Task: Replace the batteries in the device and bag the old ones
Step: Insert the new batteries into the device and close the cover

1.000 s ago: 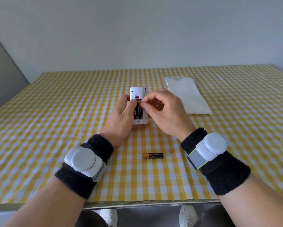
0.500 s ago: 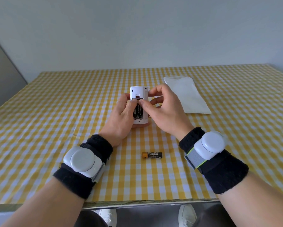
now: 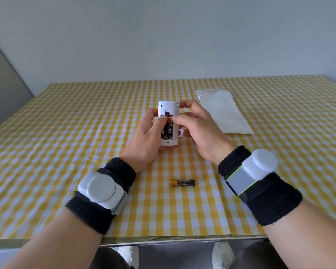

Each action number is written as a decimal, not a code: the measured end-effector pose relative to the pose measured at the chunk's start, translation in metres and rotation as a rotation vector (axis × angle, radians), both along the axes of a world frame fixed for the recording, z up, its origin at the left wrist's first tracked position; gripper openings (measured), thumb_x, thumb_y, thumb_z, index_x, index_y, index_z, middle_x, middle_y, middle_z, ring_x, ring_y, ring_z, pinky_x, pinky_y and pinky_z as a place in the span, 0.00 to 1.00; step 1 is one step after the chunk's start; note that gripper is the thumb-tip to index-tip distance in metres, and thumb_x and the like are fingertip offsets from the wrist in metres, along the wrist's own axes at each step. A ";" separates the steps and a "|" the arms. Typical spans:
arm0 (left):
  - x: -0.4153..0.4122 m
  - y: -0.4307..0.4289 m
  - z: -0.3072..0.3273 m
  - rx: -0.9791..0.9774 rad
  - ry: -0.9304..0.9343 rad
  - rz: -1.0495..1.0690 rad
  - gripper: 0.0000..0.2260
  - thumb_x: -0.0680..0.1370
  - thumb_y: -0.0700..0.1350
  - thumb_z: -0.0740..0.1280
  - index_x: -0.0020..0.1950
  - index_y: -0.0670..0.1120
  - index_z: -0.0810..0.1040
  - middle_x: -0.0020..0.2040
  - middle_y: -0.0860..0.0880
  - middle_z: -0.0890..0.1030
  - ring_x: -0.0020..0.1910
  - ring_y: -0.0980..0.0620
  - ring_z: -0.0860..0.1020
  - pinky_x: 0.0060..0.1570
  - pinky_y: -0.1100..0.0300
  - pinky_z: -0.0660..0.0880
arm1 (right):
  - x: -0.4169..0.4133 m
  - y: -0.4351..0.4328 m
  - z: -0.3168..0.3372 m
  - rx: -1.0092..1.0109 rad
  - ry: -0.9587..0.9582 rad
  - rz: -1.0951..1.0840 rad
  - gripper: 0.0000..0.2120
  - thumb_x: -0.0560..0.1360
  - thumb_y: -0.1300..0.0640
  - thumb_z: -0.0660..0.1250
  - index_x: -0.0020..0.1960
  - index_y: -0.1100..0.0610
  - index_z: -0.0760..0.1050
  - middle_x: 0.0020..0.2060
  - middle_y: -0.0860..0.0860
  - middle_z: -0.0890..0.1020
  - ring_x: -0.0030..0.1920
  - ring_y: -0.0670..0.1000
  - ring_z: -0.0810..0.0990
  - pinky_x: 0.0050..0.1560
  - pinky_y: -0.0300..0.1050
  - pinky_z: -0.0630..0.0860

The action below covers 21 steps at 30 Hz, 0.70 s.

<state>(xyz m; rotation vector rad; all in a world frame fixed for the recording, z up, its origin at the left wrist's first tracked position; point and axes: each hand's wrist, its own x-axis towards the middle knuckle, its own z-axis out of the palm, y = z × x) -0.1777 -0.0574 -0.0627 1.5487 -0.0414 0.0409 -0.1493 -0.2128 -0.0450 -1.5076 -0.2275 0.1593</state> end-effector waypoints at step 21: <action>0.003 0.002 -0.004 0.047 -0.003 -0.044 0.12 0.87 0.52 0.62 0.68 0.49 0.75 0.58 0.40 0.88 0.59 0.38 0.87 0.62 0.33 0.82 | -0.006 0.006 -0.003 -0.269 -0.108 -0.041 0.21 0.78 0.59 0.70 0.68 0.48 0.69 0.52 0.47 0.81 0.47 0.43 0.84 0.41 0.38 0.82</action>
